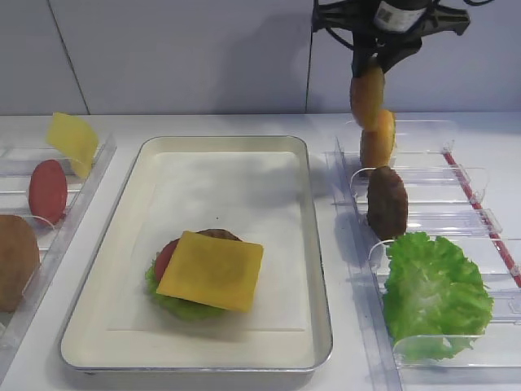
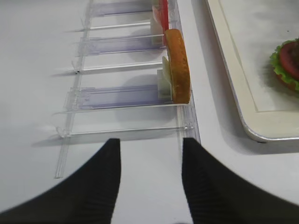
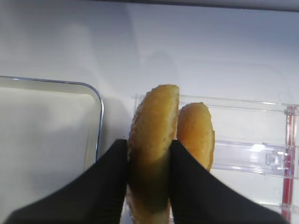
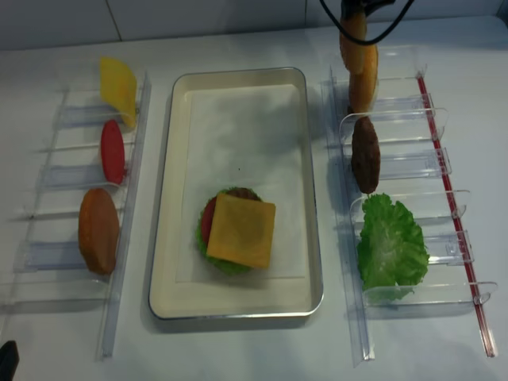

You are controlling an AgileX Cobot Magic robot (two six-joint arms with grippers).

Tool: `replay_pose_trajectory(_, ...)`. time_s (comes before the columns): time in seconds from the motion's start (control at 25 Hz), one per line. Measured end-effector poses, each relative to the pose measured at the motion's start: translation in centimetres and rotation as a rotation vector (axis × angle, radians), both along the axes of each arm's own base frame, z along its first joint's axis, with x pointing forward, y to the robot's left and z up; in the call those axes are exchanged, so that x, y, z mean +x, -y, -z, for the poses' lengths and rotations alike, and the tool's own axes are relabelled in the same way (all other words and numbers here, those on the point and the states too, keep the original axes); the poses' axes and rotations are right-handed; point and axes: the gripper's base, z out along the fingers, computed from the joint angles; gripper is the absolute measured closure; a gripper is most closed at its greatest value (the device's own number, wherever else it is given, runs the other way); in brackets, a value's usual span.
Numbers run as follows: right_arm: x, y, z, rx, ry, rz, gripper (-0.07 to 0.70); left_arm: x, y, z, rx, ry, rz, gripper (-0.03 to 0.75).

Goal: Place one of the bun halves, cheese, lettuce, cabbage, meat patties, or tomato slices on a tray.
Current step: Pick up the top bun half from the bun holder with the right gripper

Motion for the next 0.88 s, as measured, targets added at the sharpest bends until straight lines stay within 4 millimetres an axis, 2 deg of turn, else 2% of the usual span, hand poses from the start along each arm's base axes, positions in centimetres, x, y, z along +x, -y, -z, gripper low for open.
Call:
replay_pose_trajectory(0.36,-0.6,0.1,-1.9,-0.004,-0.034,-0.003,0.38,0.0,0.0,0.0,0.0,0.0,0.0,0.39)
replay_pose_trajectory(0.56,-1.0,-0.7,-2.9,0.074,-0.03,-0.079,0.384,0.0,0.0,0.0,0.0,0.0,0.0,0.39)
replay_pose_trajectory(0.72,-2.1,-1.3,-4.5,0.169,-0.02,-0.13,0.384,0.0,0.0,0.0,0.0,0.0,0.0,0.39)
replay_pose_trajectory(0.88,-4.2,-1.4,-7.1,0.25,0.018,-0.183,0.385,0.0,0.0,0.0,0.0,0.0,0.0,0.39)
